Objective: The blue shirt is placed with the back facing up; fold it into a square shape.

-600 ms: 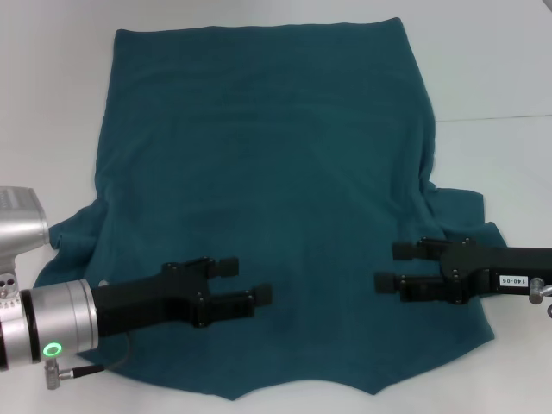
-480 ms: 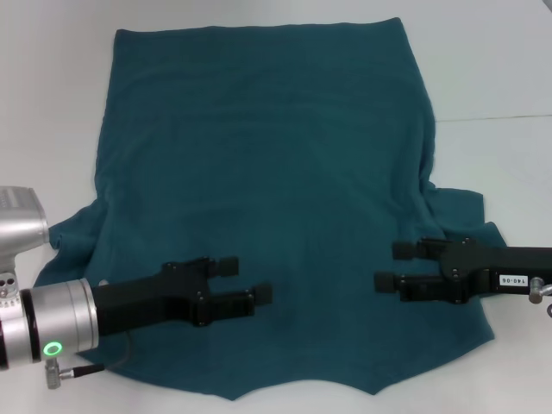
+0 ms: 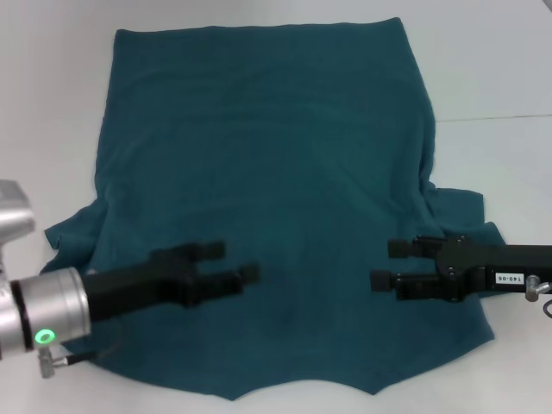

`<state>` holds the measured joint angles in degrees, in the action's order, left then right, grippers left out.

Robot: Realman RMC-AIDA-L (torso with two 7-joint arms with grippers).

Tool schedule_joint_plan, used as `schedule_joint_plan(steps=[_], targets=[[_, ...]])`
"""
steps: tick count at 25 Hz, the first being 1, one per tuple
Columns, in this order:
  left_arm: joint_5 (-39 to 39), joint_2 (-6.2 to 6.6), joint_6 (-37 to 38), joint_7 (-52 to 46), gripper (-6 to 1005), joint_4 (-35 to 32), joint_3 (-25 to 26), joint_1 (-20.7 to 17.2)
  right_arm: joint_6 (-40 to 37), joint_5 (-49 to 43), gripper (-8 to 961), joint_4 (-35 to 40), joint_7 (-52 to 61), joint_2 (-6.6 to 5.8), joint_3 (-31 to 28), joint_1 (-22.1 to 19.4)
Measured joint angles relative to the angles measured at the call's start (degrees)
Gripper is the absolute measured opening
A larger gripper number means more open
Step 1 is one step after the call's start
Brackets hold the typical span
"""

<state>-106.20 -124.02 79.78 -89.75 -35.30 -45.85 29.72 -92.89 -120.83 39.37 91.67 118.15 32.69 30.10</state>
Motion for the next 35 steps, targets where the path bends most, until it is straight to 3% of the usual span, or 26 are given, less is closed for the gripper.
schedule_joint_plan(steps=[9, 17, 35], targets=[[-0.01, 0.07, -4.66, -2.04, 885, -0.03, 9.66, -1.74, 0.06, 0.13, 923, -0.46, 0.09, 0.39, 0.0, -0.04], [-0.5, 0.34, -9.16, -2.17, 886, -1.7, 11.26, -4.08, 0.23, 0.58, 923, -0.64, 0.71, 0.49, 0.0, 0.28], [-0.59, 0.27, -21.51, -1.76, 886, -1.82, 12.7, -5.0, 0.84, 1.58, 922, -0.61, 1.31, 0.38, 0.0, 0.4]])
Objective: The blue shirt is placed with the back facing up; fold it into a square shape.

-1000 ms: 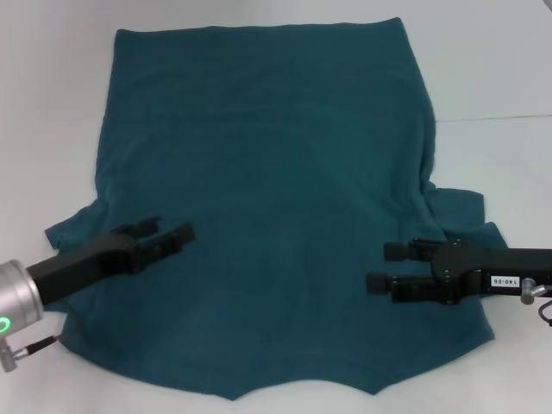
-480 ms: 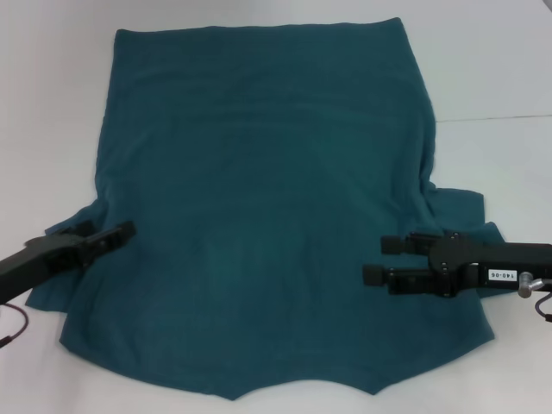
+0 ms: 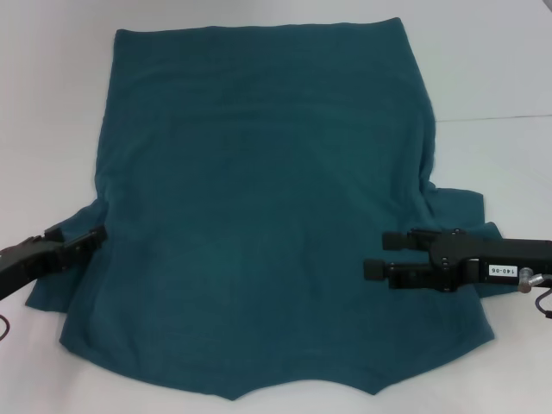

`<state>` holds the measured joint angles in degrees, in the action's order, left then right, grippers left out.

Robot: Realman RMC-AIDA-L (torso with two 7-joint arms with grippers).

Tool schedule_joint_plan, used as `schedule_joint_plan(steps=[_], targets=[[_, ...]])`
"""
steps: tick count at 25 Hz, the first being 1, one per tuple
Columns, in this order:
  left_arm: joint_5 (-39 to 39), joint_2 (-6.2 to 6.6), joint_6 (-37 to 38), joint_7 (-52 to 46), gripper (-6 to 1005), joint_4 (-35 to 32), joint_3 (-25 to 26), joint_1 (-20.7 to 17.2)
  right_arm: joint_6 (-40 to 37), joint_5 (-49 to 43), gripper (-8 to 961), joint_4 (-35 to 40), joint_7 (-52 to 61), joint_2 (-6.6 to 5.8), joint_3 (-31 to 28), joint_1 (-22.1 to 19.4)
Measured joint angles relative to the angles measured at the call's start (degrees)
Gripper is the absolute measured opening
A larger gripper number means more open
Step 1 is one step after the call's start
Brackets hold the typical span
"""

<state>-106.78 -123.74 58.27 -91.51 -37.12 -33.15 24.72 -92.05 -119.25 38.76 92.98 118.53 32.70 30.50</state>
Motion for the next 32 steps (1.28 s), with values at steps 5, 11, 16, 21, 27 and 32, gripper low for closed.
schedule_joint_plan(steps=[5, 11, 16, 21, 27, 32], targets=[[0.14, -0.01, -0.62, 0.02, 885, -0.14, 0.06, -0.02, 0.05, 0.0, 922, 0.0, 0.08, -0.06, 0.0, 0.13], [0.15, -0.01, -2.49, 0.03, 885, -0.08, 0.11, -0.06, 0.05, 0.0, 921, 0.0, 0.1, -0.08, 0.0, 0.16], [0.32, -0.11, -4.09, 0.09, 885, 0.5, -0.02, -0.03, 0.05, -0.01, 921, 0.0, 0.1, -0.08, 0.0, 0.18], [0.1, -0.18, -4.4, 0.13, 886, 1.68, -0.37, 0.27, 0.04, -0.02, 921, 0.0, 0.09, -0.08, 0.0, 0.18], [0.1, -0.18, -4.5, 0.18, 886, 2.37, -0.58, 0.56, 0.03, -0.01, 921, 0.0, 0.09, -0.08, 0.0, 0.18], [0.23, -0.19, -6.8, -0.08, 875, 2.64, -0.59, 0.76, 0.03, -0.02, 920, 0.0, 0.09, -0.08, 0.0, 0.22]])
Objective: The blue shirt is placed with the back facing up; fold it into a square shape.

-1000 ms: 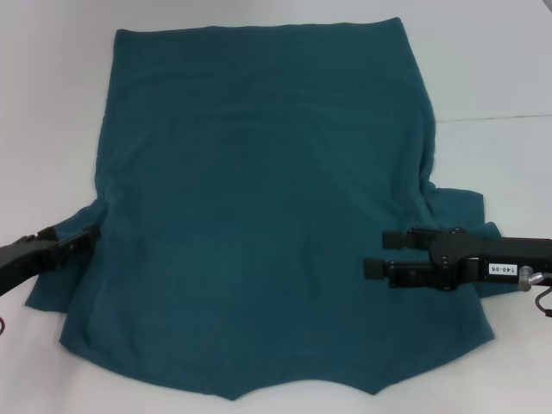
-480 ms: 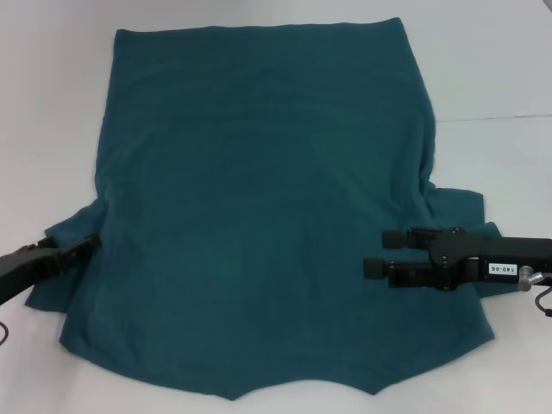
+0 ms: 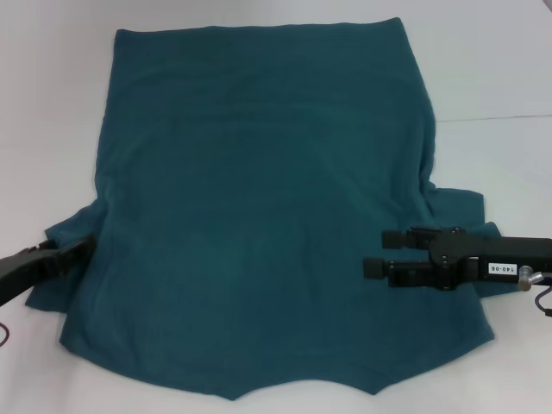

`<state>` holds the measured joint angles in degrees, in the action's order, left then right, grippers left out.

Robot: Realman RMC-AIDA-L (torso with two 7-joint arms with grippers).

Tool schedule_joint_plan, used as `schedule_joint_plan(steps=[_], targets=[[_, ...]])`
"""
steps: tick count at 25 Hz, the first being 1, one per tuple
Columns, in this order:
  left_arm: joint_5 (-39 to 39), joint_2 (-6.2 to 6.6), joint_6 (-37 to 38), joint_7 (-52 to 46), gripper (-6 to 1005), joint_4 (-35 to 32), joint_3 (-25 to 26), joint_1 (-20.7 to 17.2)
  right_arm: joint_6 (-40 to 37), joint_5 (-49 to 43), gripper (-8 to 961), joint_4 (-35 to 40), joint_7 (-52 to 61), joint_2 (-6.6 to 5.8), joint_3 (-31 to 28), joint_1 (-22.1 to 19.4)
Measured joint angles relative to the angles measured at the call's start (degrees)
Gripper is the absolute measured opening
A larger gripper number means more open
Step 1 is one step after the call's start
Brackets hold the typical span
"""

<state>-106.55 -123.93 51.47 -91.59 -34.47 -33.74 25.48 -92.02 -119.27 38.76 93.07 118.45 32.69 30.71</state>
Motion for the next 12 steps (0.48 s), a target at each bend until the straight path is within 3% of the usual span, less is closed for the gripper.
schedule_joint_plan(steps=[3, 6, 12], targets=[[0.32, -0.02, -0.89, -0.15, 864, 0.11, 0.13, 0.01, 0.0, 0.0, 920, 0.0, 0.0, 0.0, 0.0, 0.01], [0.32, -0.07, -0.87, -0.19, 668, -0.06, 0.05, 0.01, 0.0, 0.01, 920, 0.0, 0.0, 0.0, 0.0, -0.03], [0.32, -0.09, -1.06, -0.21, 545, -0.12, -0.01, 0.29, 0.0, 0.04, 920, 0.0, 0.0, 0.0, -0.15, -0.06]])
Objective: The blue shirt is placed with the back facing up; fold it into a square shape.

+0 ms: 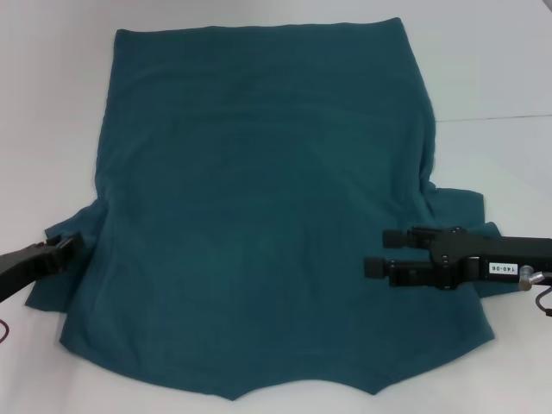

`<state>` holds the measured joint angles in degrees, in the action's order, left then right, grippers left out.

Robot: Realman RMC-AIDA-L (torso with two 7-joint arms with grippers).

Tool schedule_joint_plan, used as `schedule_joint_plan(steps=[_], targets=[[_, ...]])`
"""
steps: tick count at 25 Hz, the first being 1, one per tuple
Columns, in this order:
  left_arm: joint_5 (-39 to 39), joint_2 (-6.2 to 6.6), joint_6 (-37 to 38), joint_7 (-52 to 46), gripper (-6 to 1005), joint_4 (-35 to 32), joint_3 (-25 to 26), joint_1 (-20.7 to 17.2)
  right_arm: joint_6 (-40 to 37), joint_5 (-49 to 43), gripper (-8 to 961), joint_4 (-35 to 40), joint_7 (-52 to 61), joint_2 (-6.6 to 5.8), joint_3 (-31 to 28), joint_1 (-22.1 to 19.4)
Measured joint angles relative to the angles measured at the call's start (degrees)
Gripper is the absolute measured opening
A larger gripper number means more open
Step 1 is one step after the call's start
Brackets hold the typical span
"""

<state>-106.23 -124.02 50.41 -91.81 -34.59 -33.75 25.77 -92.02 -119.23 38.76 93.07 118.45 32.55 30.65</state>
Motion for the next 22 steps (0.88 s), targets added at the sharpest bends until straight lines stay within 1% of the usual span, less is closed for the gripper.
schedule_joint_plan(steps=[5, 15, 22], targets=[[0.0, 0.0, -0.09, -0.02, 442, -0.03, 0.0, 0.25, 0.0, 0.03, 920, 0.0, 0.0, -0.07, -0.18, 0.02], [0.1, 0.01, -0.2, -0.47, 3, -0.69, 0.48, 0.42, 0.0, 0.06, 919, 0.0, 0.0, -0.08, -1.11, 0.01], [0.42, 0.16, -1.69, -0.93, 0, -2.61, 0.53, 0.42, 0.01, 0.24, 919, -0.09, 0.0, 0.3, -1.64, -0.13]])
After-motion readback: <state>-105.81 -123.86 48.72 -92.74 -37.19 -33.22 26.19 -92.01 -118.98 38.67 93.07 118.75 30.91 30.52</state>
